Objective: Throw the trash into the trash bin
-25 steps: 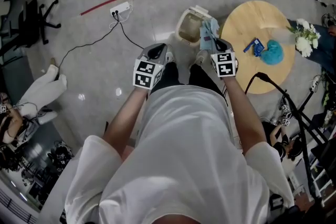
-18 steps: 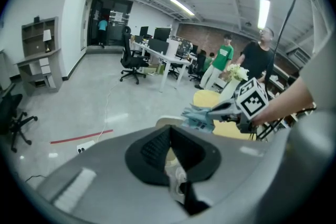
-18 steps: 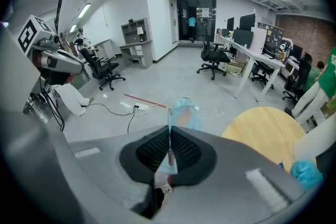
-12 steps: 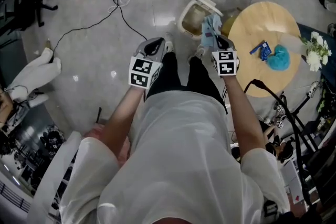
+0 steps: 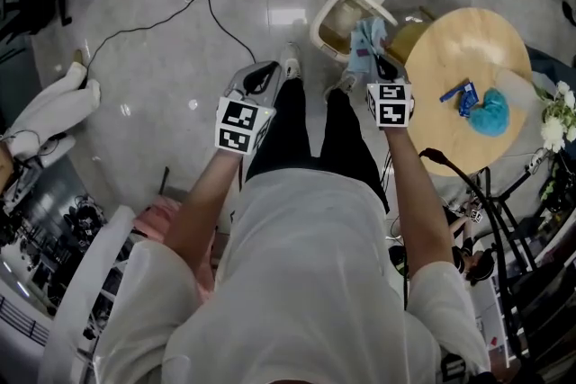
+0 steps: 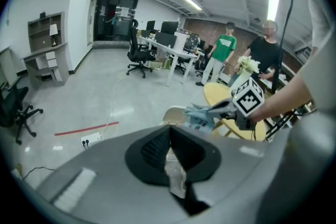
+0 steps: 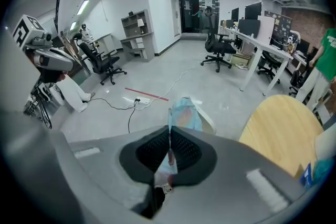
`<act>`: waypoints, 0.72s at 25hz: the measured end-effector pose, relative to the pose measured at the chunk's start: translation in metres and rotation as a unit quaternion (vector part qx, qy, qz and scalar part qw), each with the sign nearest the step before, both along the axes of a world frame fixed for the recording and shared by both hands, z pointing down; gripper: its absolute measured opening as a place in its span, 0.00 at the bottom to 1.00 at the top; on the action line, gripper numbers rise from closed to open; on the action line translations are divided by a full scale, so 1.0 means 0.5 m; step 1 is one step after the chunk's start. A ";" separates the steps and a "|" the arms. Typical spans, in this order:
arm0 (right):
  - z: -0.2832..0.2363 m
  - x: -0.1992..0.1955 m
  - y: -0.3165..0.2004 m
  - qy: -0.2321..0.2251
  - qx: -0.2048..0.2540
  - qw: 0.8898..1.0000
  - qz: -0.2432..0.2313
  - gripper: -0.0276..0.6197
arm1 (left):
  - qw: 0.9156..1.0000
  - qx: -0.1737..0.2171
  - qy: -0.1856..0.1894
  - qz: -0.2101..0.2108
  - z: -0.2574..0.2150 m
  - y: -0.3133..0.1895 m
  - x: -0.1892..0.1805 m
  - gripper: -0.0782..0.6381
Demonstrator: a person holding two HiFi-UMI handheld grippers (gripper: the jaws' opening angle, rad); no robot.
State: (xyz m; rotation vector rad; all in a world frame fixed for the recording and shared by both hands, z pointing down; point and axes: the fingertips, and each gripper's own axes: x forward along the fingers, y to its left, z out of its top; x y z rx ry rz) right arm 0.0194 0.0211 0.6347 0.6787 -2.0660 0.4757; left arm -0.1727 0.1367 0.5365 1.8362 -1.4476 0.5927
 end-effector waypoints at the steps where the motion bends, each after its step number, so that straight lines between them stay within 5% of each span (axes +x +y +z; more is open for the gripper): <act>1: 0.011 -0.003 -0.001 0.000 -0.002 1.000 0.001 0.05 | 1.000 0.000 -0.001 0.001 0.007 -0.001 -0.001 0.12; 18: 0.250 -0.041 -0.003 0.012 -0.040 0.999 0.016 0.05 | 1.000 -0.019 -0.009 0.015 0.166 -0.001 -0.010 0.12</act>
